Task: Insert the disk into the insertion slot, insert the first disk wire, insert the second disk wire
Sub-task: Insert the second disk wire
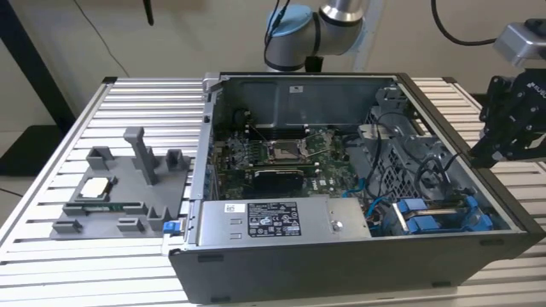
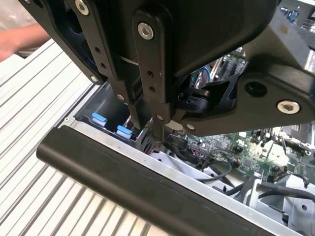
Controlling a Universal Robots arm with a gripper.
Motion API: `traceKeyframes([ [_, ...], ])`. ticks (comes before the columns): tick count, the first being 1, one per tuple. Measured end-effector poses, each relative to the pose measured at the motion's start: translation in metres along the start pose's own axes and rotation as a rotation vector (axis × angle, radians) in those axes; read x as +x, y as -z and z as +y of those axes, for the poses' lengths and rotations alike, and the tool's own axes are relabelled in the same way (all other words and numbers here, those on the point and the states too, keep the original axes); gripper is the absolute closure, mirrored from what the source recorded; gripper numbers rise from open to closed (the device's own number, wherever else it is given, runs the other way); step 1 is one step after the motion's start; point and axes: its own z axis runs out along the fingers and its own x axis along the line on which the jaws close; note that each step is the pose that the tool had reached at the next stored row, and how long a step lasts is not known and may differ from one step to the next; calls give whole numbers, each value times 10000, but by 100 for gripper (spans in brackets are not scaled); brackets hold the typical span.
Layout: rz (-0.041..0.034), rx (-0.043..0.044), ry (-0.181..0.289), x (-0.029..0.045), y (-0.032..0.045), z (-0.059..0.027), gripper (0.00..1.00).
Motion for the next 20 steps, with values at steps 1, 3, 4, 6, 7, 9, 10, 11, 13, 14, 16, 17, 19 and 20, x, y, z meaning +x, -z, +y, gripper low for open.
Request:
traceKeyframes([
  [1, -39, -5, -12, 0, -5, 0, 73],
  [3, -101, -18, -38, 1, -18, 0, 73],
  [4, -119, -23, -47, 2, -25, -1, 73],
  [6, -120, -23, -47, 2, -24, -1, 73],
  [7, -120, -23, -47, 3, -24, -1, 73],
  [9, -122, -23, -47, 3, -30, -1, 73],
  [10, -125, -24, -47, 4, -35, -2, 73],
  [11, -133, -24, -47, 4, -39, -2, 73],
  [13, -182, -29, -44, 4, -42, -3, 73],
  [14, -220, -33, -43, 4, -44, -2, 73],
  [16, -324, -44, -45, 5, -50, -2, 75],
  [17, -380, -49, -46, 5, -55, -2, 75],
  [19, -418, -53, -51, 6, -65, 0, 82],
  [20, -417, -52, -53, 6, -65, 0, 82],
])
